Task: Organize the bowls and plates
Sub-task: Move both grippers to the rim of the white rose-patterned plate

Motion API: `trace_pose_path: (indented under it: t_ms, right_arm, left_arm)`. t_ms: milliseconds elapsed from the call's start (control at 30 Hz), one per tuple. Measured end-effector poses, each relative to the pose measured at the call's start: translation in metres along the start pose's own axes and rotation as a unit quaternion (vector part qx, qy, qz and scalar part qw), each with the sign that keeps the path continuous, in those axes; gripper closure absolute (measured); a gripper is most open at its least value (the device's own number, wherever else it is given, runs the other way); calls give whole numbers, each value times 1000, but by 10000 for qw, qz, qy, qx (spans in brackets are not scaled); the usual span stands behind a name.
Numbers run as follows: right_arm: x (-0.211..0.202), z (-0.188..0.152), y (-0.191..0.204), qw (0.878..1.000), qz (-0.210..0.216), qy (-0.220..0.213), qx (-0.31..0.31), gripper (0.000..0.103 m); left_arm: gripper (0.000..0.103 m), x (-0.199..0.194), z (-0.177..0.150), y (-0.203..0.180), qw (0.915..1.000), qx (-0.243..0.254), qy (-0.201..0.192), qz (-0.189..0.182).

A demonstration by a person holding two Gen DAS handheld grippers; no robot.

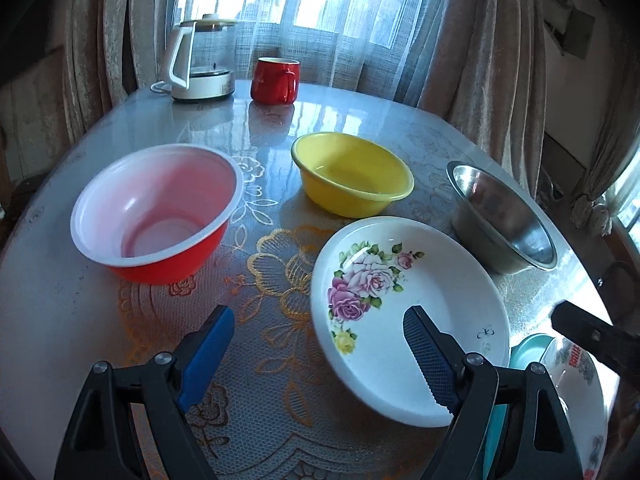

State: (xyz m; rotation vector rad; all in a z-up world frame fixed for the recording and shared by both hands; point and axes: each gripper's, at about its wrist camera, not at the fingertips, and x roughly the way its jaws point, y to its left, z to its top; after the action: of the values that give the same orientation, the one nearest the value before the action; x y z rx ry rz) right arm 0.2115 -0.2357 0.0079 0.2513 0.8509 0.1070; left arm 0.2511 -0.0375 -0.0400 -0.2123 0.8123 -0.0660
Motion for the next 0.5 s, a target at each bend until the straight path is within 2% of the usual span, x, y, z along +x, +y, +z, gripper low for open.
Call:
trace_pose_path:
  t_ms: [167,500]
  right_arm:
    - [22,11,7,9998,-66,181,-84,60]
    - [54,16,12,9979,-91,647,-36,60]
  left_arm:
    - [16,2,1,6,10000,46,11,58]
    - [15,9,-2,3,9996,186,208,-59]
